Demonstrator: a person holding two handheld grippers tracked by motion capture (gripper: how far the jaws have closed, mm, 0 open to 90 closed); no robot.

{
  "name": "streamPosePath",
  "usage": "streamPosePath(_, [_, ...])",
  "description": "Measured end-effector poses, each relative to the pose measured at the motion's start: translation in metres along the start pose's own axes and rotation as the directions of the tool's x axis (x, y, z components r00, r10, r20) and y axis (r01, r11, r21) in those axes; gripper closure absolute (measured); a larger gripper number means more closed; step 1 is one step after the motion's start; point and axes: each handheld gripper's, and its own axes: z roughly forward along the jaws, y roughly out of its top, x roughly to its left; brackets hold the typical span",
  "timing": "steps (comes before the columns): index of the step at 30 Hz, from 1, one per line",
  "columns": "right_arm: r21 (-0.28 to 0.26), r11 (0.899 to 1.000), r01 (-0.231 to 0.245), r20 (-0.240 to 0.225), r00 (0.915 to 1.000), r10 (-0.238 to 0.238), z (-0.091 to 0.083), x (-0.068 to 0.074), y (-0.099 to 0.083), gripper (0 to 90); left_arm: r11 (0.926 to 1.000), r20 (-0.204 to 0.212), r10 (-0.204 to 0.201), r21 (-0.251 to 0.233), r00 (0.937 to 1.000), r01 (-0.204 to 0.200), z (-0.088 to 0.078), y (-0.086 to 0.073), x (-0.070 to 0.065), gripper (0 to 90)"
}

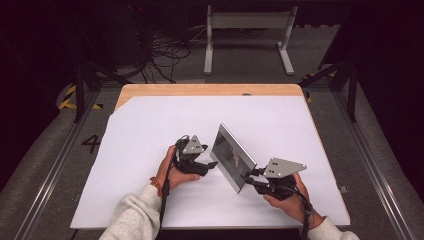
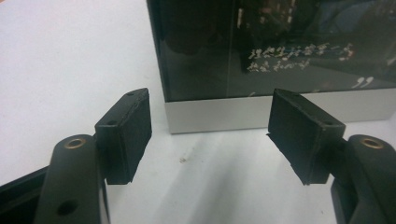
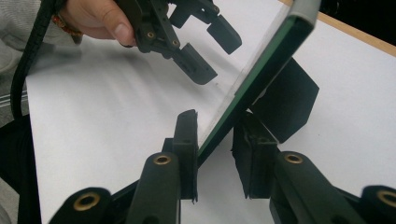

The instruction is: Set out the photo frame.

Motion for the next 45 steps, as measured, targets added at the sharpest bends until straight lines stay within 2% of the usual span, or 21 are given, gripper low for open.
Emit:
streamPosePath(2, [0.008,1.0,0.021,0.011,0.9997,-0.021,-0.001,0.0,0.0,71.0,1.0,0.006,-0.003,-0.002,1.0,0.003,0.002,0.0,0.002,29.6])
streamPosePath(4, [0.012,1.0,0.023,0.004,0.9997,-0.023,-0.002,-0.002,0.0,70.7,1.0,0.015,0.002,0.008,0.9999,-0.002,0.004,0.001,0.003,28.9])
streamPosePath(8, [0.018,1.0,0.025,0.001,0.9997,-0.025,0.0,-0.003,0.001,70.3,0.9998,-0.004,0.006,0.017,1.0,-0.006,0.007,0.003,0.004,22.9])
streamPosePath(11, [0.021,0.999,0.03,0.007,0.9995,-0.03,0.002,-0.002,0.002,70.2,1.0,-0.001,-0.001,0.009,1.0,0.001,0.009,0.003,0.006,20.8])
streamPosePath(15, [0.008,1.0,-0.003,-0.014,0.9999,0.003,0.005,-0.006,0.0,71.0,0.9999,0.03,0.009,0.012,0.9995,-0.009,0.014,0.005,0.008,19.7])
streamPosePath(22, [0.007,1.0,0.003,-0.01,0.9999,-0.003,0.006,-0.007,0.001,71.4,1.0,0.045,-0.006,-0.006,0.999,0.007,0.018,0.01,0.012,17.9])
streamPosePath(23, [0.005,1.0,0.002,-0.009,1.0,-0.002,0.006,-0.007,0.0,71.4,0.9999,0.063,-0.013,-0.01,0.998,0.014,0.02,0.011,0.013,17.6])
streamPosePath(27, [0.003,1.0,0.003,-0.013,0.9999,-0.003,0.006,-0.008,0.0,71.4,0.9999,0.077,-0.005,-0.014,0.997,0.006,0.022,0.011,0.014,16.7])
streamPosePath(30, [0.001,1.0,0.005,-0.014,0.9999,-0.005,0.007,-0.009,0.0,71.4,1.0,0.105,0.004,-0.007,0.9944,-0.004,0.023,0.011,0.013,18.6])
streamPosePath(35, [0.0,1.0,0.009,-0.013,0.9999,-0.009,0.007,-0.009,0.0,71.4,0.9998,0.115,0.021,-0.002,0.9932,-0.021,0.022,0.013,0.01,22.7])
streamPosePath(45, [-0.007,1.0,0.005,-0.002,1.0,-0.005,0.006,-0.01,-0.002,73.0,1.0,0.104,0.007,0.003,0.9945,-0.008,0.015,0.009,0.012,32.3])
